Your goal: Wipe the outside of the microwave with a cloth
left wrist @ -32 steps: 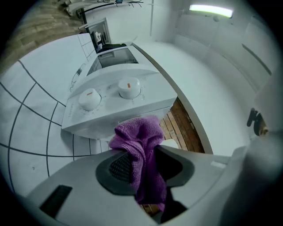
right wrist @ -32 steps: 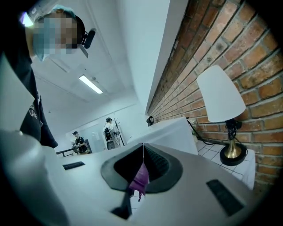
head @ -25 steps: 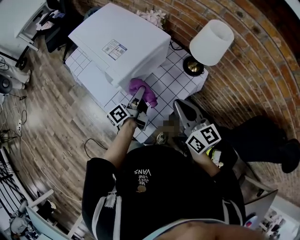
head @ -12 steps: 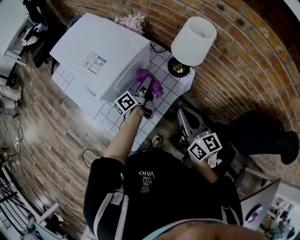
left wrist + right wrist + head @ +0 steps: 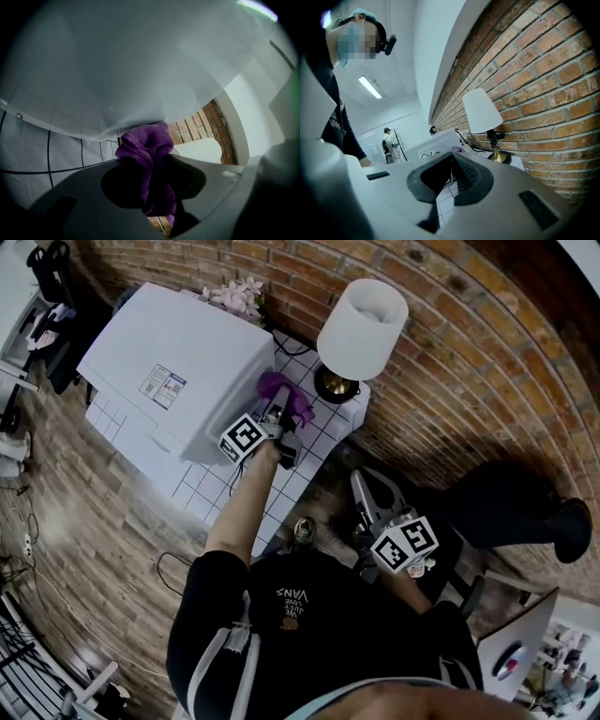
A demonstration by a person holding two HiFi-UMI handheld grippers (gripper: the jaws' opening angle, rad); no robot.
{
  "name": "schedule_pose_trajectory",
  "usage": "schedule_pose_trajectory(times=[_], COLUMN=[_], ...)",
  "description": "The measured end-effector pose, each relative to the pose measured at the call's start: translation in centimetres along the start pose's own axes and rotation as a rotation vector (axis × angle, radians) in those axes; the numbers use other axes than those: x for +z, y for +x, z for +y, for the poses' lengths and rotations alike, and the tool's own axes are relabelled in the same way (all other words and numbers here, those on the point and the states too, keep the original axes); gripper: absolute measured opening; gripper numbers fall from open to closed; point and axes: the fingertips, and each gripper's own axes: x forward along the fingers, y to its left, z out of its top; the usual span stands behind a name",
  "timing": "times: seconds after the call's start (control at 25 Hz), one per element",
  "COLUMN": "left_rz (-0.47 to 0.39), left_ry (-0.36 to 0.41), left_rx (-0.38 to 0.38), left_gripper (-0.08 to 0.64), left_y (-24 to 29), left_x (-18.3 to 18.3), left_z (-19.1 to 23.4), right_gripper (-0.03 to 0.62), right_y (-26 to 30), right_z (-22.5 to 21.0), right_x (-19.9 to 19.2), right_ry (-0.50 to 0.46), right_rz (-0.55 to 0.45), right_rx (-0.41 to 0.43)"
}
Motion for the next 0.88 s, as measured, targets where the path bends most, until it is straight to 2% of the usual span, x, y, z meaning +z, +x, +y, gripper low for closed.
schedule_pose_trajectory(times=[0.16, 0.32, 0.44, 0.56, 0.64, 0.8, 0.88], left_rz=[0.015, 0.036, 0.040, 0.009, -0.015, -0.048, -0.079], left_ry=[-0.001, 0.023, -0.019, -0.078, -0.081, -0.051, -0.072], left_rx=[-0.010, -0.020, -0.013, -0.043, -0.012, 0.106, 0.118], left_gripper=[0.140, 0.140, 0.140, 0.140, 0.140, 0.140, 0.140], left_y=[-0.6, -3.4, -6.6, -10.1, -12.9, -18.4, -20.4], left_x=[-0.7, -1.4, -2.2, -2.0, -1.5, -0.5, 0.2], left_z=[-0.7, -1.6, -1.7, -2.2, -1.5, 1.3, 2.0], right_gripper=[0.005, 0.003, 0.005, 0.003, 0.003, 0.003, 0.003], right_y=[0.5, 1.9, 3.1, 4.3, 5.0, 6.3, 6.7], right_z=[0.5, 1.9, 3.3, 5.1, 6.4, 8.5, 9.3], right_x=[0.2, 0.2, -0.1, -0.7, -1.1, -1.7, -1.8], right_ry=[-0.003, -0.003, -0.006, -0.009, -0.008, -0.007, -0.010], right_rz=[-0.003, 0.003, 0.012, 0.029, 0.040, 0.059, 0.062], right_rx=[0.021, 0.071, 0.116, 0.167, 0.203, 0.259, 0.277])
